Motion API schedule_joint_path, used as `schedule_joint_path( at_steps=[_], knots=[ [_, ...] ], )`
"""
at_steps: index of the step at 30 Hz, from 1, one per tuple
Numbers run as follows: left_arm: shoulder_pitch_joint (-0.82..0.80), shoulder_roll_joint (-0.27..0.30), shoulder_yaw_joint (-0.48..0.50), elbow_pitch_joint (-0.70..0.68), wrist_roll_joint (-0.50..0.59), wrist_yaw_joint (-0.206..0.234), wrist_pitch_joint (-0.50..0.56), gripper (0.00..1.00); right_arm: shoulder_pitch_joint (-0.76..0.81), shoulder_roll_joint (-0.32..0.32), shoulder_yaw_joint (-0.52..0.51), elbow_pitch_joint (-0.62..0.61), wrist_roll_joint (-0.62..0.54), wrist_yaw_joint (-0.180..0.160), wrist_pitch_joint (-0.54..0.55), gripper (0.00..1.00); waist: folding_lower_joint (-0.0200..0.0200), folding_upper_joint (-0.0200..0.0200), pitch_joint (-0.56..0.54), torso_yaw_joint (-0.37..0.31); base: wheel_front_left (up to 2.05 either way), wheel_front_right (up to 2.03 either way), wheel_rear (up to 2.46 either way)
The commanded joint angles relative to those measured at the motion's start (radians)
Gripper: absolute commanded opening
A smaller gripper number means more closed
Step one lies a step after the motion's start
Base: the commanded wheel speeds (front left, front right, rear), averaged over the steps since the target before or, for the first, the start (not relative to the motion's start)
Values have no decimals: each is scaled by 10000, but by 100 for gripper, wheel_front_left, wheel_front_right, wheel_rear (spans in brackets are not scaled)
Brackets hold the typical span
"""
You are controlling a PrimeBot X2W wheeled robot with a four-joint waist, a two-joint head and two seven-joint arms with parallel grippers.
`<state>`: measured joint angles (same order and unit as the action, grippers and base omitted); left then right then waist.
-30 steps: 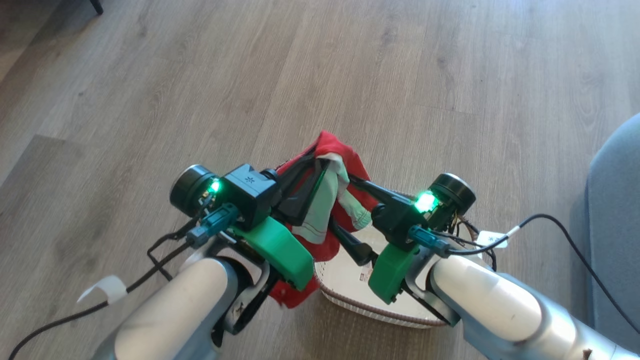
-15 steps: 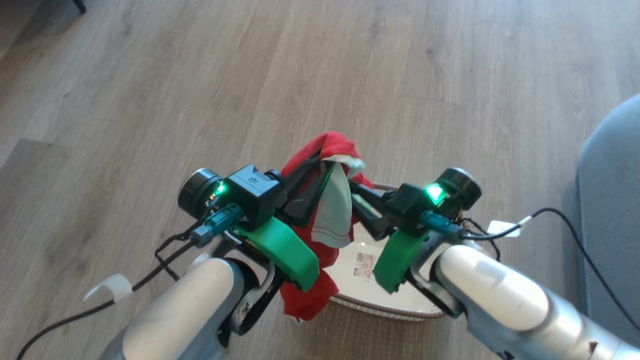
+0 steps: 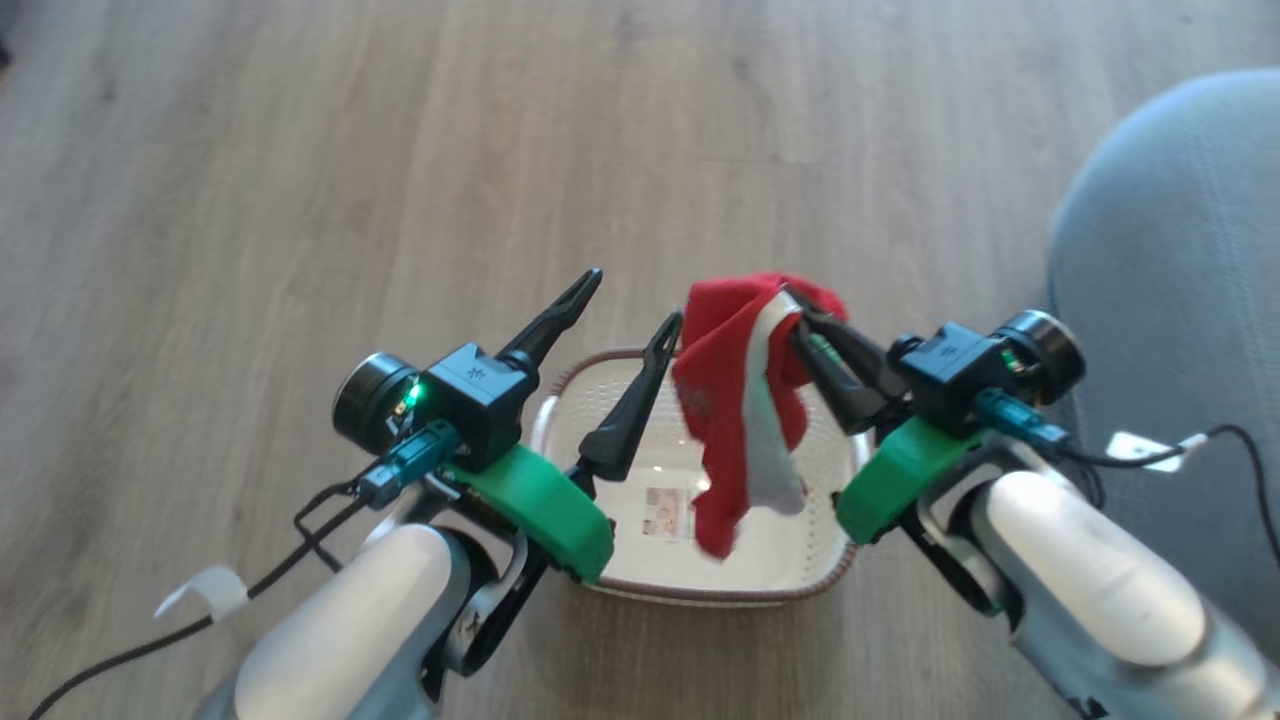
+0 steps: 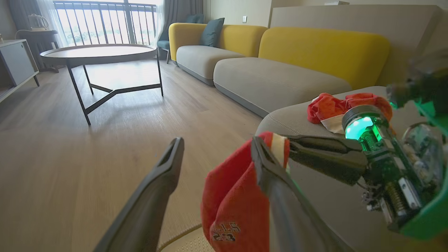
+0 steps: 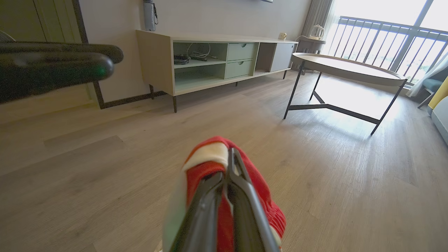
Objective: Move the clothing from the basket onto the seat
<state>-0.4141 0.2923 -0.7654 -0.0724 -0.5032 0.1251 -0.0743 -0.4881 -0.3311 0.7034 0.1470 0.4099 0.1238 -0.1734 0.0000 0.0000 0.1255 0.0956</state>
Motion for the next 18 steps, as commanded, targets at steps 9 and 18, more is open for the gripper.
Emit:
schedule_joint_path(
  at_steps=[9, 18],
  knots=[
    [-61, 386, 338, -117, 122, 136, -227, 100, 714, -334, -1534, -1541, -415, 69, 353, 0, 0, 0, 345, -1910, 0, 0, 0],
    [-56, 397, 222, -173, 150, 162, -221, 100, 1521, -557, -2834, -2700, -660, 69, 755, 0, 0, 0, 630, -2770, 0, 0, 0]
  ],
)
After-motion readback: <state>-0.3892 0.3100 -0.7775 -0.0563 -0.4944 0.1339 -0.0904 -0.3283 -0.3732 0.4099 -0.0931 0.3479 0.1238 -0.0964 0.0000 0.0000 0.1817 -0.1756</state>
